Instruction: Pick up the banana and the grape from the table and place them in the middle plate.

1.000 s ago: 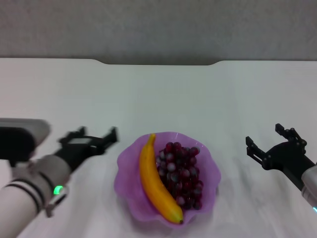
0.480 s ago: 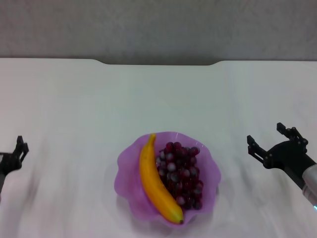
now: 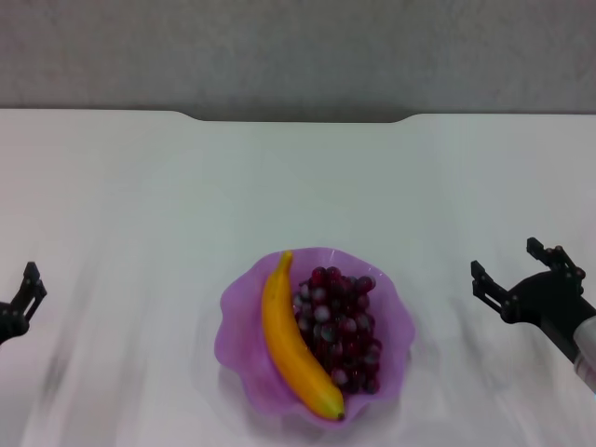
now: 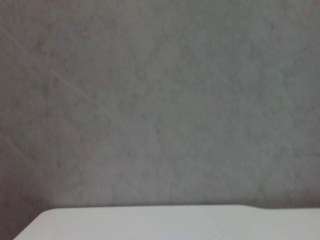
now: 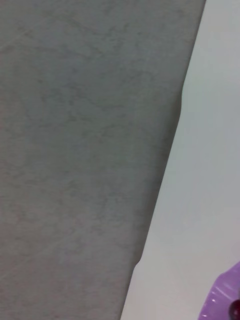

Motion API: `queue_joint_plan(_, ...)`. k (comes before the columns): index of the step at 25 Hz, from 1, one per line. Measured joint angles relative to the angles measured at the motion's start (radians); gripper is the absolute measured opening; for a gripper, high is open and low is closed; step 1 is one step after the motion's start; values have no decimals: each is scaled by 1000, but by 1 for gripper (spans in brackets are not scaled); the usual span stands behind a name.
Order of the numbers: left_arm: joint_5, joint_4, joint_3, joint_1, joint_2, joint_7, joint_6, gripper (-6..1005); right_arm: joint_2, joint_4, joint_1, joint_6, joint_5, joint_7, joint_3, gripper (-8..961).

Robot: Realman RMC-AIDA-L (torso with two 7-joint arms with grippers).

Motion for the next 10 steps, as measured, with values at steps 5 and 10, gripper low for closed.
queue_joint_plan(5, -5, 16, 1, 13, -9, 24, -21, 883, 0, -19, -5, 3, 0, 0, 1, 883)
queue_joint_plan(10, -20, -12, 5, 32, -12, -36, -55, 883, 2, -50, -6, -7, 11, -40, 34, 883)
